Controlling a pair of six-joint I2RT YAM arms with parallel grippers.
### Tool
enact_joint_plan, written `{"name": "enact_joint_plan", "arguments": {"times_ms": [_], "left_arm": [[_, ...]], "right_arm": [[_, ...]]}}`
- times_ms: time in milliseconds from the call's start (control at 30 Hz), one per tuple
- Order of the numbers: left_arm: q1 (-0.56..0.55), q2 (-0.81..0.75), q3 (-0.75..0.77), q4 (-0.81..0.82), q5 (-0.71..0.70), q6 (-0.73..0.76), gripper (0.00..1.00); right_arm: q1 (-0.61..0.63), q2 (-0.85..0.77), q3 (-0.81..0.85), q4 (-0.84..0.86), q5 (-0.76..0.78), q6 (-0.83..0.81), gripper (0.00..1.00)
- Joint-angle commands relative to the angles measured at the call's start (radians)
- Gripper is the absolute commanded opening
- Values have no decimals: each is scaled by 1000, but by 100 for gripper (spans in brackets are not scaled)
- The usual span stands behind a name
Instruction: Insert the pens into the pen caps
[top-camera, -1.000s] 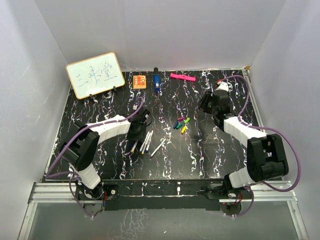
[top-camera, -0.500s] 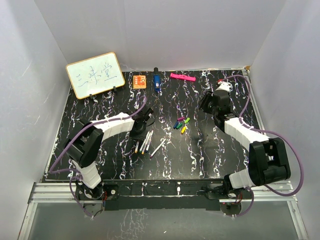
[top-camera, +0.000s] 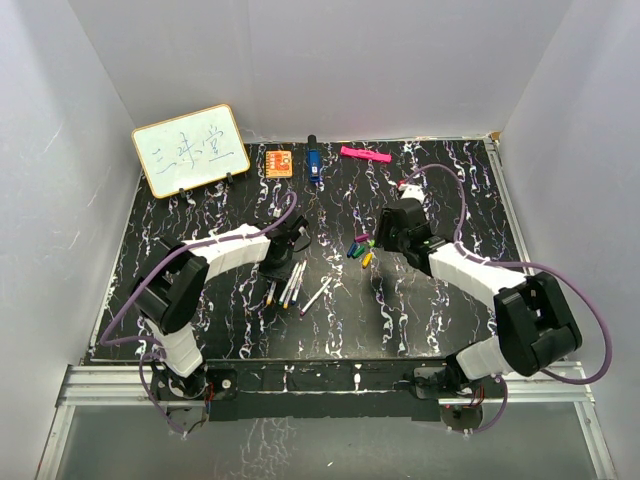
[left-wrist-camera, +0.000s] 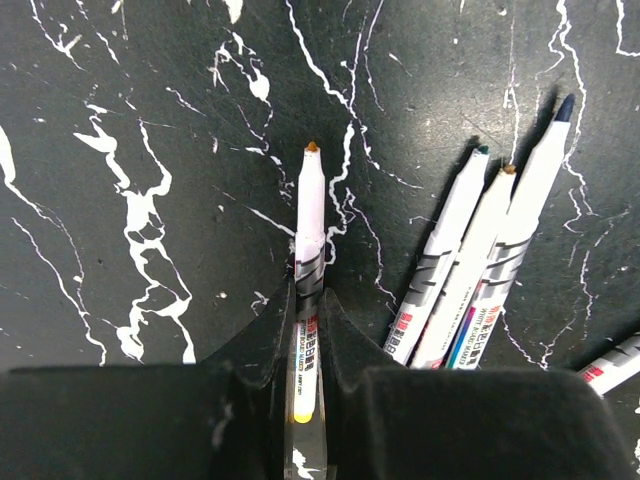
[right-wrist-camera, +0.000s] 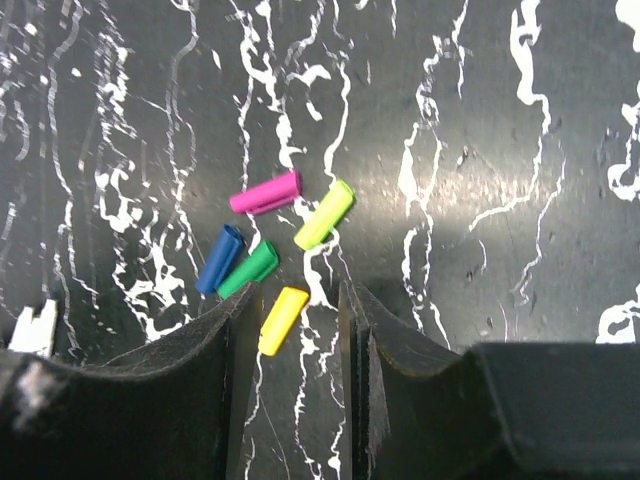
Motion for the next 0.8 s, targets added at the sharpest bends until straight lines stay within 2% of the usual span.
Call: {"name": "enact_joint_plan", "arguments": {"times_ms": [0, 200, 400, 767], "left_arm": [[5, 36, -35, -39, -46, 34, 0], [5, 81, -29, -80, -57, 30, 0], [5, 70, -50, -54, -31, 32, 0], [5, 56, -62, -17, -6, 53, 0]], "right_arm": [[25, 20, -9, -45, 69, 36, 36], [87, 81, 27, -95, 113, 54, 36], [133, 128, 53, -109, 152, 71, 36], [157, 176, 93, -109, 176, 94, 36]]}}
